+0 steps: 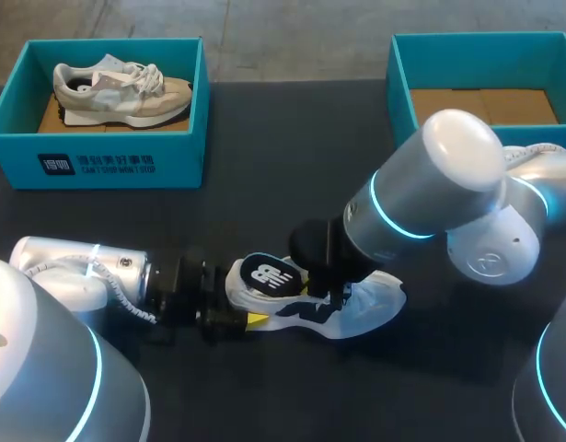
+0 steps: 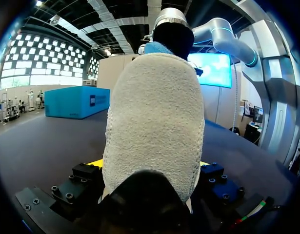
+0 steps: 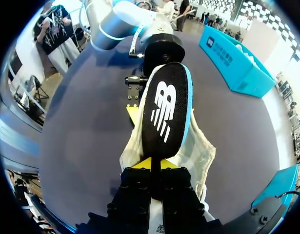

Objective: Take the shoe out of the shoebox, open the shoe tongue, remove and reinsert the insole, then place the shoe into the shoebox

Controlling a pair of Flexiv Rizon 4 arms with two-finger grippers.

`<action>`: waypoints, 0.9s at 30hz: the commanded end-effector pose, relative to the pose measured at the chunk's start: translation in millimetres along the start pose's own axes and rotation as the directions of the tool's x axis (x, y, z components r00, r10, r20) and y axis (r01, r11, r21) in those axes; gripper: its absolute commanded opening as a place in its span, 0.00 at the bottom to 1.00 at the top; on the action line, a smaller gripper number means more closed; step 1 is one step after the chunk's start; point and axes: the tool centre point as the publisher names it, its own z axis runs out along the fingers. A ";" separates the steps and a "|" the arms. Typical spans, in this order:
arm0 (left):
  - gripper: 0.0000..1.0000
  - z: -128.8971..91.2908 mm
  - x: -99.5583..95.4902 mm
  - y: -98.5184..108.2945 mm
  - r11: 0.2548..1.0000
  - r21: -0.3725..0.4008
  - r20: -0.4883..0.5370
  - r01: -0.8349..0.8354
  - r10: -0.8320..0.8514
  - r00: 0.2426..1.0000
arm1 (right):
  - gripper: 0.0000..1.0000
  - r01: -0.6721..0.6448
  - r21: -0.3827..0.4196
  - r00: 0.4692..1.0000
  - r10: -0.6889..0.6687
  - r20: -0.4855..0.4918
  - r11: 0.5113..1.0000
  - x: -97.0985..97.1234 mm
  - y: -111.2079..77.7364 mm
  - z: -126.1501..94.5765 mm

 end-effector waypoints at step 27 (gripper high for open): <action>0.00 0.6 -2.2 0.1 1.000 -0.001 -0.002 0.000 0.000 1.000 | 0.24 0.013 -0.033 1.000 -0.013 0.003 0.999 -0.4 10.4 -11.0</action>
